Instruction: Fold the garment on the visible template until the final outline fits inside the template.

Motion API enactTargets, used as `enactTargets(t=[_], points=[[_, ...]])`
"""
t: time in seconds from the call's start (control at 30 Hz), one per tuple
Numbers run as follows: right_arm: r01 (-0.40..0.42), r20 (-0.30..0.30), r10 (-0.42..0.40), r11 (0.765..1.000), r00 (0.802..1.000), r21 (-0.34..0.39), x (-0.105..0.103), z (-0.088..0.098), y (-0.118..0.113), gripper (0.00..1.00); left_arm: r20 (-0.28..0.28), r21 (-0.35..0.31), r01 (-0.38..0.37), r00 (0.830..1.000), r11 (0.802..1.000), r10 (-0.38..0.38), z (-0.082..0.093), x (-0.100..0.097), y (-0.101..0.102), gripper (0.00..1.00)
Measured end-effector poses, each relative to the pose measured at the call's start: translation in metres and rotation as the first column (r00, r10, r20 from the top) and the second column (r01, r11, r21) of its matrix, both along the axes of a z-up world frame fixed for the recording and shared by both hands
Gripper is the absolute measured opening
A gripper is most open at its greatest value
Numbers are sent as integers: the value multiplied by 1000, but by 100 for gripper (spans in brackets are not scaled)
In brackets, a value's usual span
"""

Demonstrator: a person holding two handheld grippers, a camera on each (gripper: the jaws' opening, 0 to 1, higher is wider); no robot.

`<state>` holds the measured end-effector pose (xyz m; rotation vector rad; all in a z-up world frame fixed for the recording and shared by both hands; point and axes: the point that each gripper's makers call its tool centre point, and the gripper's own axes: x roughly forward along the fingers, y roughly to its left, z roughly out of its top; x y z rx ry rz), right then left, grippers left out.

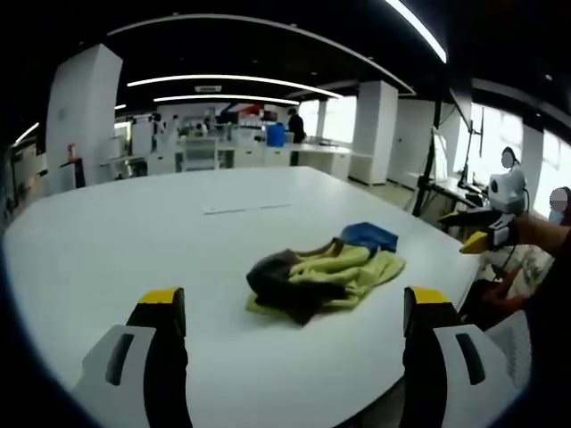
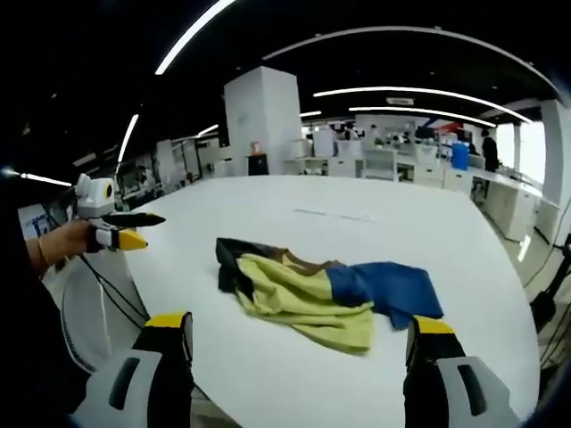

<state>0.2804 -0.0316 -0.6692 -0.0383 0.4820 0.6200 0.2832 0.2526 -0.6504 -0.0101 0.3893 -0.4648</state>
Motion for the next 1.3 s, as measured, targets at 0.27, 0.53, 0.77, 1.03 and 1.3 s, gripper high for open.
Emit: enactTargets(t=[0.27, 0.53, 0.77, 1.03, 1.3], points=[[34, -1, -34, 999, 999, 13, -7, 3, -1, 99, 2, -15, 30, 1000, 999, -30, 3, 1, 3, 99], [54, 10, -54, 998, 998, 15, -8, 6, -8, 99, 26, -54, 43, 999, 998, -42, 10, 2, 0, 98], [52, 23, -53, 998, 998, 22, -5, 11, -10, 93, 33, -51, 47, 998, 998, -45, 13, 1, -2, 97], [30, 12, -30, 999, 999, 24, -5, 7, -6, 94, 19, -49, 50, 999, 998, -49, 9, -5, -3, 94], [1, 12, -1, 1000, 1000, 7, -3, 6, -1, 94, 23, -58, 55, 998, 997, -54, 11, -2, -4, 93]])
